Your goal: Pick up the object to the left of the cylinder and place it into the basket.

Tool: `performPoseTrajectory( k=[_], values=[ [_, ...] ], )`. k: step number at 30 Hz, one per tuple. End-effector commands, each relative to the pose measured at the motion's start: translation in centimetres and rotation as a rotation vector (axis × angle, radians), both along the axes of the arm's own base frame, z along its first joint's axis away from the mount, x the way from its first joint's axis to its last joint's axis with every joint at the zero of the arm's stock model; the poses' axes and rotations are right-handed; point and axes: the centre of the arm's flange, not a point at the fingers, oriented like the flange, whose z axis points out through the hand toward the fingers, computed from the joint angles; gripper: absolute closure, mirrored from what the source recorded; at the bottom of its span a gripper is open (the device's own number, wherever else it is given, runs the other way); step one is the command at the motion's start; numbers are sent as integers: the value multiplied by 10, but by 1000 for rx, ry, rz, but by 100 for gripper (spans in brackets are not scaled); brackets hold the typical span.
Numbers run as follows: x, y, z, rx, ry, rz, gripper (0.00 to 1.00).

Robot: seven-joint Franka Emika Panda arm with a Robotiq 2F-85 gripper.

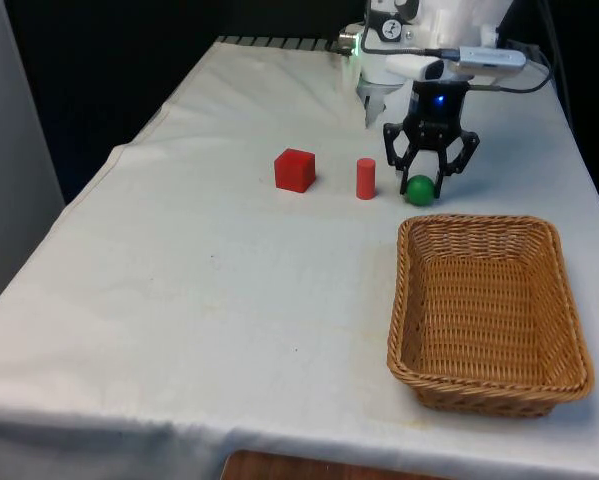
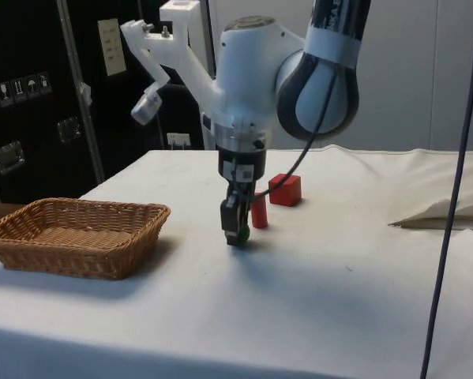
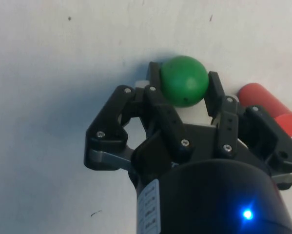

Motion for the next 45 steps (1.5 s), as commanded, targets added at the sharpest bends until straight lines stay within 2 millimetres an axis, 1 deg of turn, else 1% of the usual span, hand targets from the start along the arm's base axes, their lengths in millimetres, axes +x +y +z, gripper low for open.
performPoseTrajectory(
  k=[1,8,9,10,17,18,19,26,28,32,37,38,41,43,45],
  values=[
    [0,0,0,0,0,0,100],
    [19,-1,23,-1,-7,-3,100],
    [17,0,20,1,-8,-2,100],
    [21,-1,26,0,-9,-1,100],
    [39,-1,45,2,-22,-3,100],
    [38,-1,42,0,-26,-5,100],
    [42,-2,47,2,-23,-4,100],
    [62,0,64,1,-37,-6,100],
    [64,-1,65,-5,-46,-10,100],
    [74,0,74,0,-45,-9,100],
    [91,1,86,-5,-55,-10,100],
    [89,-1,85,-14,-61,-13,100],
    [102,2,92,-11,-61,-9,100],
    [105,2,94,-11,-64,-9,100],
    [113,3,97,-17,-69,-7,100]
  ],
)
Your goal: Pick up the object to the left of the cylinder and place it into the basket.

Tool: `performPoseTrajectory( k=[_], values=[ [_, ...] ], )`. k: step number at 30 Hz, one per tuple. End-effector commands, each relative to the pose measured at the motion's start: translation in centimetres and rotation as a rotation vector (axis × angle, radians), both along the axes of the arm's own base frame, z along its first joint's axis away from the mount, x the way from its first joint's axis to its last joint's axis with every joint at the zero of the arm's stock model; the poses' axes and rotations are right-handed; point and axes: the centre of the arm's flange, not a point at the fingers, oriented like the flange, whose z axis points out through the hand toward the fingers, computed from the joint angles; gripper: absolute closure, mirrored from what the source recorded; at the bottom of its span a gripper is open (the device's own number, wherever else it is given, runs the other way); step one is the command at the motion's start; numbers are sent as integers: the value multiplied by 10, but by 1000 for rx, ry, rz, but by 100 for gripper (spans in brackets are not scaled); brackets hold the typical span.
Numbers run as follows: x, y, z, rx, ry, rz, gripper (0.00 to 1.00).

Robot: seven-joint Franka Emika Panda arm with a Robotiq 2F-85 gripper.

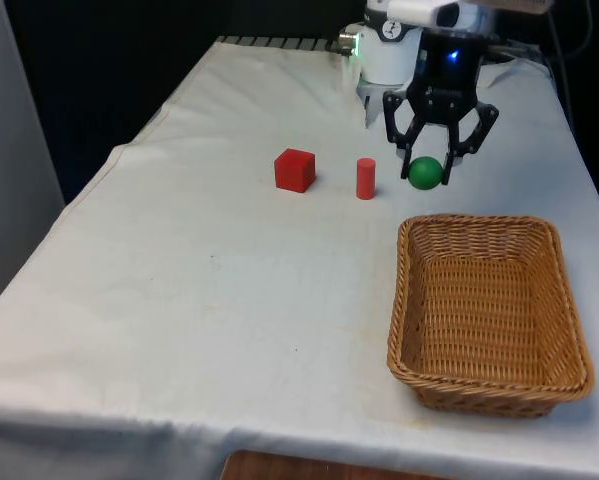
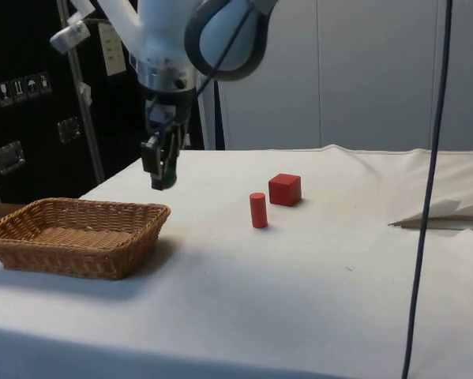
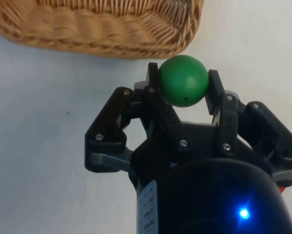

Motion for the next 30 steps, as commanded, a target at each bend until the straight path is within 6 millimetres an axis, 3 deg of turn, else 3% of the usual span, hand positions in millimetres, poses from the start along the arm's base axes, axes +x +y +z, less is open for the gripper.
performPoseTrajectory(
  k=[1,14,21,30],
  values=[
    [3,0,1,-2,-3,1,100],
    [49,10,5,-8,-20,21,100],
    [67,12,2,-27,-35,23,100],
    [97,29,-9,-28,-38,42,100]
  ],
)
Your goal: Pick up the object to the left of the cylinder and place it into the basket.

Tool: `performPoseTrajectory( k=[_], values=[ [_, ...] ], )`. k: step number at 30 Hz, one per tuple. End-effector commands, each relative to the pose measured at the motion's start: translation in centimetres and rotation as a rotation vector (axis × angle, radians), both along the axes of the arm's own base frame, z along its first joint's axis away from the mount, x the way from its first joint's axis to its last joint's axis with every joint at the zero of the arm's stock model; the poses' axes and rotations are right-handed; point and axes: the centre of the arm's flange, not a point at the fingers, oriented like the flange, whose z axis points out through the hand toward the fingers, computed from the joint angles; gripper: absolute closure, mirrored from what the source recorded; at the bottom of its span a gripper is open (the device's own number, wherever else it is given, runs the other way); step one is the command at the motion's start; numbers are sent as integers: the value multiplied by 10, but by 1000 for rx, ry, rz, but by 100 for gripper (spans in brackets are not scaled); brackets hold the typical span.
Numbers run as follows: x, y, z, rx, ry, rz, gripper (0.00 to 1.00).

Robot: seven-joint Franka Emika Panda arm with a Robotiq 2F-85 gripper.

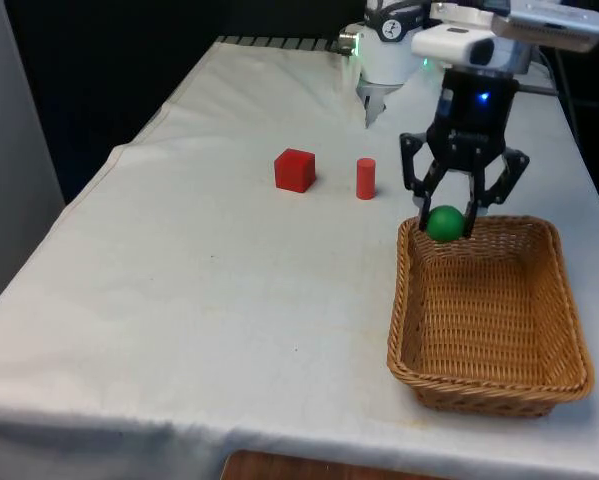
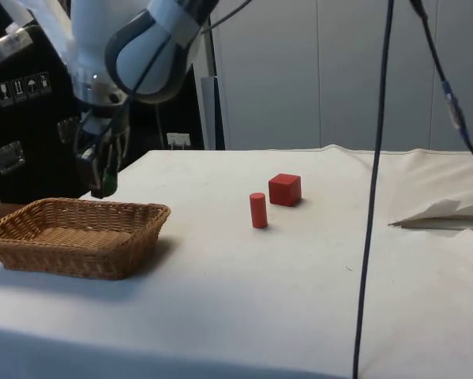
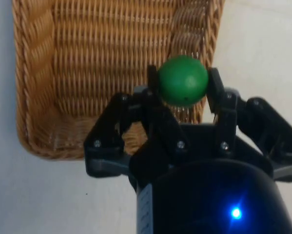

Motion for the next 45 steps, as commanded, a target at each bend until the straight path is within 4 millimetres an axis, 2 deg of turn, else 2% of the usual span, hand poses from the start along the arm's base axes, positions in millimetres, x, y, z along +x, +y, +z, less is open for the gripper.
performPoseTrajectory(
  k=[1,7,8,15,16,22,28,33,34,35,38,45],
  values=[
    [4,6,-1,9,5,8,100],
    [20,21,-6,4,-7,24,100],
    [18,18,-4,-5,-15,21,100],
    [31,33,-25,12,-18,38,100],
    [29,29,-21,-5,-19,29,100],
    [38,37,-42,15,-19,37,100],
    [38,38,-46,8,-16,36,100],
    [37,39,-57,9,-12,33,100],
    [37,38,-51,-2,-8,32,100],
    [37,39,-60,9,-10,32,100],
    [37,40,-65,11,-13,31,100],
    [37,39,-65,3,-13,29,100]
  ],
)
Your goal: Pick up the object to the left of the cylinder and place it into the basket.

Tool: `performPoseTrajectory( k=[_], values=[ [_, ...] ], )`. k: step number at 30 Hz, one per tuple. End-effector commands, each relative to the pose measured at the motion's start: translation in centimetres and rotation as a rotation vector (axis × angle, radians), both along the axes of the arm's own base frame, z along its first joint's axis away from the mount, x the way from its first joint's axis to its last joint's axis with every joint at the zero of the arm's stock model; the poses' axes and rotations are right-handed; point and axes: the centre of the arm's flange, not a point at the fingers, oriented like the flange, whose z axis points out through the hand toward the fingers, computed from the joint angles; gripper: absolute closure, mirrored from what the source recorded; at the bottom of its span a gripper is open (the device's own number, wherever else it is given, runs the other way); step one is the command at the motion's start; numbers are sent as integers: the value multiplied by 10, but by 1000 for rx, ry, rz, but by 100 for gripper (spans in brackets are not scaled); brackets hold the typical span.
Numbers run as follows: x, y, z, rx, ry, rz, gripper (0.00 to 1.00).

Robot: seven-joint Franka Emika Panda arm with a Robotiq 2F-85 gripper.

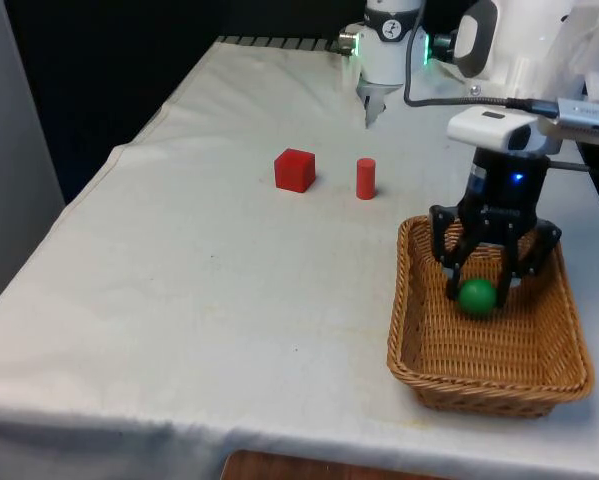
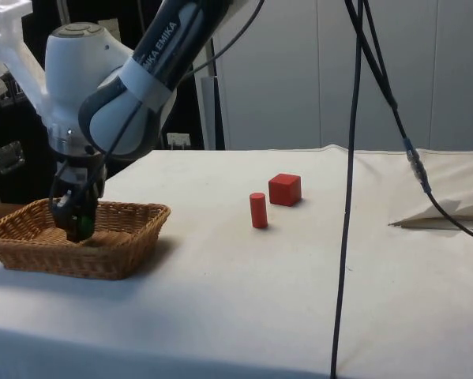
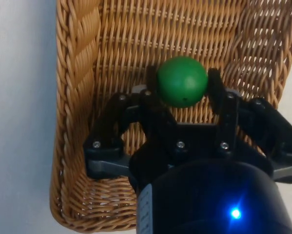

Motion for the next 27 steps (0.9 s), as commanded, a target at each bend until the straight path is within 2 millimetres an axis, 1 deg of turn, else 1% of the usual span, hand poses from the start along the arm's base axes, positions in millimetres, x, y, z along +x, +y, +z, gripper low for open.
performPoseTrajectory(
  k=[1,4,5,6,7,10,11,15,22,23,24,27],
  values=[
    [0,0,2,3,0,1,95],
    [0,0,1,2,2,1,66],
    [0,0,1,0,2,2,42],
    [0,0,0,-1,-1,0,31],
    [0,0,2,-1,2,1,31],
    [0,0,2,-1,2,1,3],
    [0,0,2,-1,2,1,0],
    [0,0,0,-2,0,1,0],
    [-2,0,14,0,-1,-6,0],
    [1,0,8,1,-4,-1,0],
    [-3,0,20,2,-1,-8,0],
    [-6,1,27,3,2,-8,0]
  ],
)
